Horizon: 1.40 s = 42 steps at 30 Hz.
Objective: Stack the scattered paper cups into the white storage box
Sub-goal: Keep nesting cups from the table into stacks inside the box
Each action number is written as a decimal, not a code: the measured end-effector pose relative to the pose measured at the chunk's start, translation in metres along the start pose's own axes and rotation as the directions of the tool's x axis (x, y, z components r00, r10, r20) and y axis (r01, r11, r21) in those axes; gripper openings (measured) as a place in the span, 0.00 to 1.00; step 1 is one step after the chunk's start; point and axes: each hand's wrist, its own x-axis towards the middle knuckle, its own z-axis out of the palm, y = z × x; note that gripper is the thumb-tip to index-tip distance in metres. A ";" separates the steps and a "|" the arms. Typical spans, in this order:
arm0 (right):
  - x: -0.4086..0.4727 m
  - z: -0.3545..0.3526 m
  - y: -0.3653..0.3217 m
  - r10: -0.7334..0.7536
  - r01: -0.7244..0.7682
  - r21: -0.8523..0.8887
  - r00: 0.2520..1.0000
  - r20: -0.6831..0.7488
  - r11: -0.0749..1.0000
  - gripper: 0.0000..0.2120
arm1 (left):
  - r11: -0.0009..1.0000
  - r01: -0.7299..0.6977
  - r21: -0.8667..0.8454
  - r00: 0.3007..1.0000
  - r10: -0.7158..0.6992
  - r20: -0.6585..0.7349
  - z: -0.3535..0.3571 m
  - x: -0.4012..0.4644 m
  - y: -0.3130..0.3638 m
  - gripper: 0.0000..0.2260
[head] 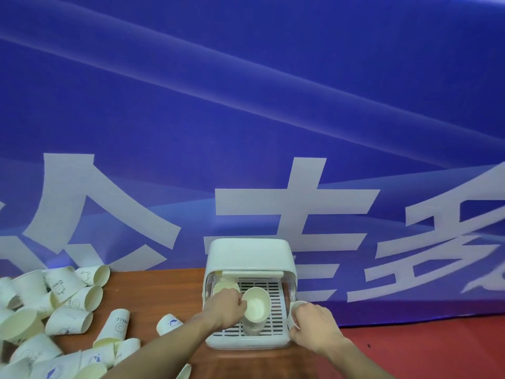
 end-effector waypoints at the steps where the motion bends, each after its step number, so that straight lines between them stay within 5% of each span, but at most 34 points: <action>1: 0.001 0.000 0.003 0.003 -0.003 -0.004 1.000 0.006 1.000 0.05 | 1.000 0.006 -0.003 1.000 -0.006 0.009 0.003 0.003 0.001 0.17; 19: 0.015 0.006 0.033 0.006 -0.006 -0.004 0.999 0.042 1.000 0.03 | 0.992 0.113 0.063 0.990 -0.117 0.075 0.037 0.036 -0.007 0.23; 42: 0.018 -0.034 -0.058 -0.241 0.194 -0.258 0.957 -0.163 0.946 0.12 | 0.992 0.120 0.047 0.993 -0.119 -0.024 -0.011 -0.020 -0.063 0.18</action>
